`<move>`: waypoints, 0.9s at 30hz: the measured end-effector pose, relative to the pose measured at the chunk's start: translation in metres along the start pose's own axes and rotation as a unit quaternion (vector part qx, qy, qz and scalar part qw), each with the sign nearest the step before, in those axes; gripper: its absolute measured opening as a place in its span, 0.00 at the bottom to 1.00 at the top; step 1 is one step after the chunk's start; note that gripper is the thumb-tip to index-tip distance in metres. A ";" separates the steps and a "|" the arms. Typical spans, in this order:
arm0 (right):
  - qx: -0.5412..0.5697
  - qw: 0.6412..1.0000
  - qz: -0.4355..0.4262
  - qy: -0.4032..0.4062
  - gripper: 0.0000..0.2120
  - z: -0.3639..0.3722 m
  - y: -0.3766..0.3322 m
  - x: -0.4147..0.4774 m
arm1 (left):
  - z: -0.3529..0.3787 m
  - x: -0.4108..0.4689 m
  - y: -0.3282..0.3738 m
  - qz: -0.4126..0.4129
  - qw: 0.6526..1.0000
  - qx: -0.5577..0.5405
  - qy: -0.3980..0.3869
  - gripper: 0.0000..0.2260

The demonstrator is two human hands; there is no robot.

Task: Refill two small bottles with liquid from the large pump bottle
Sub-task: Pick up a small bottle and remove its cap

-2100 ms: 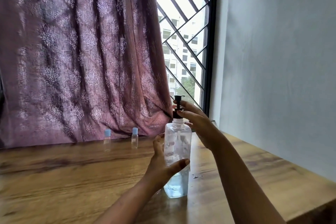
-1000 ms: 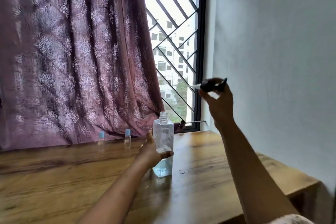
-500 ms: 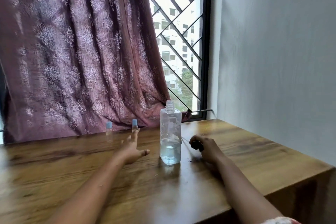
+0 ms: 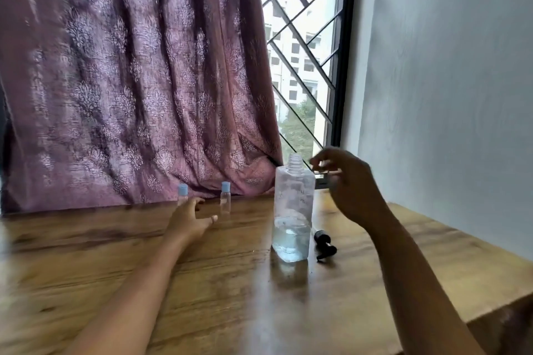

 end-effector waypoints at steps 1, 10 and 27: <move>0.053 0.998 -0.010 -0.019 0.22 0.016 -0.018 0.008 | -0.003 0.001 -0.002 -0.003 1.000 -0.014 0.010 0.28; 0.056 0.966 0.140 -0.208 0.19 0.208 0.037 0.015 | -0.011 0.002 -0.014 0.009 0.999 -0.027 0.030 0.24; 0.000 0.941 0.243 -0.235 0.30 0.295 0.138 0.024 | 0.014 0.005 0.011 0.102 0.990 0.068 0.067 0.22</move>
Point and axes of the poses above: each hand's wrist, its own x-axis towards the middle knuckle, its own z-axis out of the palm, y = z × x, the point moved 7 cm from there along x, towards the middle knuckle, and after that the axes turned 12 degrees about -z, right-handed, at the moved point
